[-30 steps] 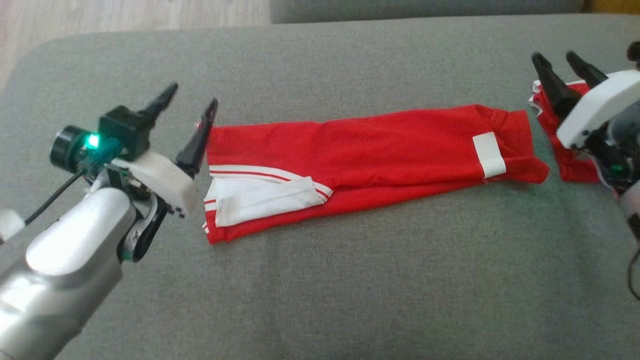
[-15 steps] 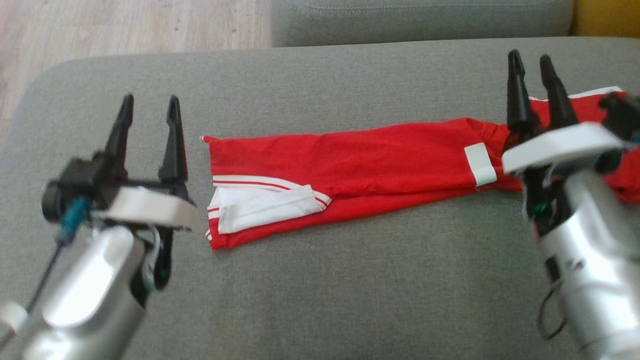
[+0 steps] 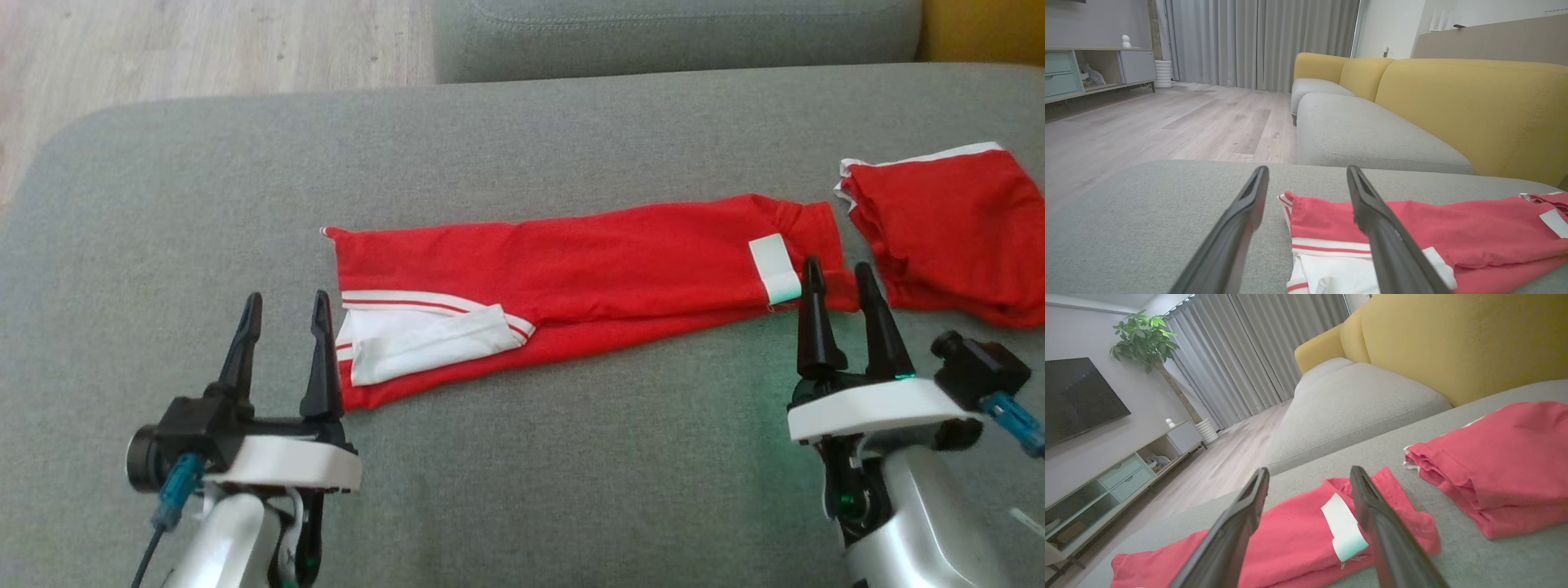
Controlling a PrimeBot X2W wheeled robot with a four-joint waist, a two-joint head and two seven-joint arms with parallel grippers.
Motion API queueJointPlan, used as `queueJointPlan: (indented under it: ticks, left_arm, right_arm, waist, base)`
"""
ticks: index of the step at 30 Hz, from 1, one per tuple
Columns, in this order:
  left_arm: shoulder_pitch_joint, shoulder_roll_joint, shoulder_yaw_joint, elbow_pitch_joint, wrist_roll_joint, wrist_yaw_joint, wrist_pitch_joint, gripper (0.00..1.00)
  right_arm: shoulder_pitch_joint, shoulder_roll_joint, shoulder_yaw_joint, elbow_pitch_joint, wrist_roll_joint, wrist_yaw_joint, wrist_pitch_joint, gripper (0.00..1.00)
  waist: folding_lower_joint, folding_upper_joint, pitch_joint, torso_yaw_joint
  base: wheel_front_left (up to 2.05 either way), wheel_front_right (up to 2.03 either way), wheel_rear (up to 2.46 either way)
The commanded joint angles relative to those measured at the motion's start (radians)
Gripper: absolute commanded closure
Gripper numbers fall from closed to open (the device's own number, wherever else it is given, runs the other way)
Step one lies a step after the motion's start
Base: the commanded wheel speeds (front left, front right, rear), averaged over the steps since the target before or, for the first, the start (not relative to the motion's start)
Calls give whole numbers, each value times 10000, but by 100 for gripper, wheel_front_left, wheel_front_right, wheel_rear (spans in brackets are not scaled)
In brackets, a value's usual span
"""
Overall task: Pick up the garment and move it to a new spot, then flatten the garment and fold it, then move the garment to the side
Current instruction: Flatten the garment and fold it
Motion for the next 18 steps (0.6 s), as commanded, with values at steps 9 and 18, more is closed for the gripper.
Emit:
queueJointPlan:
  ticks: [9,18]
  left_arm:
    - [-607,-732,1509,55,705,-960,-94,0]
    - [-1055,-1114,1879,346,1276,-1553,-95,0]
  right_arm:
    - [-937,70,59,-52,-820,-7,-106,0]
    - [-2419,71,-1341,1892,-1628,-7,448,0]
  waist:
    - [1,-1,756,119]
    - [1,-1,1409,396]
  base:
    - [0,0,0]
    - [0,0,0]
